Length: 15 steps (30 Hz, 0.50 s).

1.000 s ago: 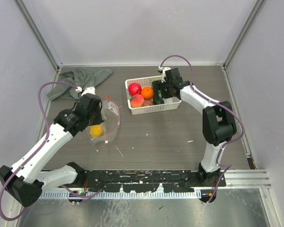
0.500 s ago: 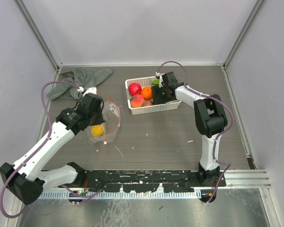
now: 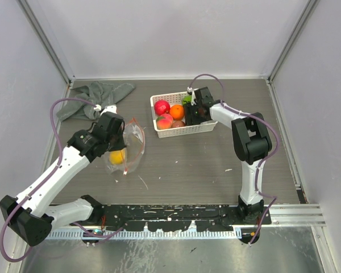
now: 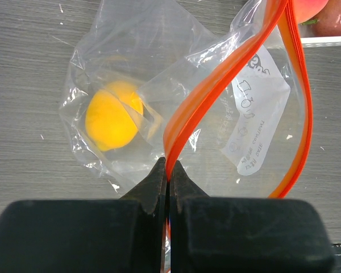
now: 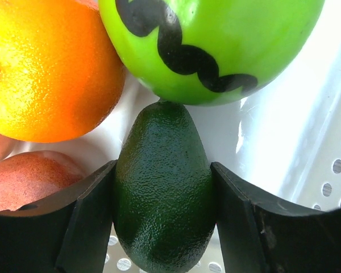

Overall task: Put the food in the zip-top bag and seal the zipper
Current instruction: Pick up the fake fruit from the bin.

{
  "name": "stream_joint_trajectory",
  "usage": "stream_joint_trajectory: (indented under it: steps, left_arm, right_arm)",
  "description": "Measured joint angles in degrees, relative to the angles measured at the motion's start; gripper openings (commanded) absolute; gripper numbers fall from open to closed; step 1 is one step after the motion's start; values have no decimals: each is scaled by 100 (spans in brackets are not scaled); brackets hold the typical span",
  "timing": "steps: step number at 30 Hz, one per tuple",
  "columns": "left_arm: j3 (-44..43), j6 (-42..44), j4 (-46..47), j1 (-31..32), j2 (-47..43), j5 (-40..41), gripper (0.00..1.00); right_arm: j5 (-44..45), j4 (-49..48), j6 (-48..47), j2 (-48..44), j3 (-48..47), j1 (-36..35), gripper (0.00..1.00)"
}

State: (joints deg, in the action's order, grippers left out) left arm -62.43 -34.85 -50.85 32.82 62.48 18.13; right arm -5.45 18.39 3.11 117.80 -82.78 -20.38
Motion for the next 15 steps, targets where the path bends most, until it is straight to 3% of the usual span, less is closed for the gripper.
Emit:
stream_joint_trajectory:
  steps: [5, 15]
  left_arm:
    - [0, 0, 0, 0, 9, -48, 0]
    - [0, 0, 2, 0, 11, -61, 0]
  right_arm:
    - [37, -66, 9, -105, 133, 0, 44]
    - [114, -105, 118, -1056, 579, -4, 37]
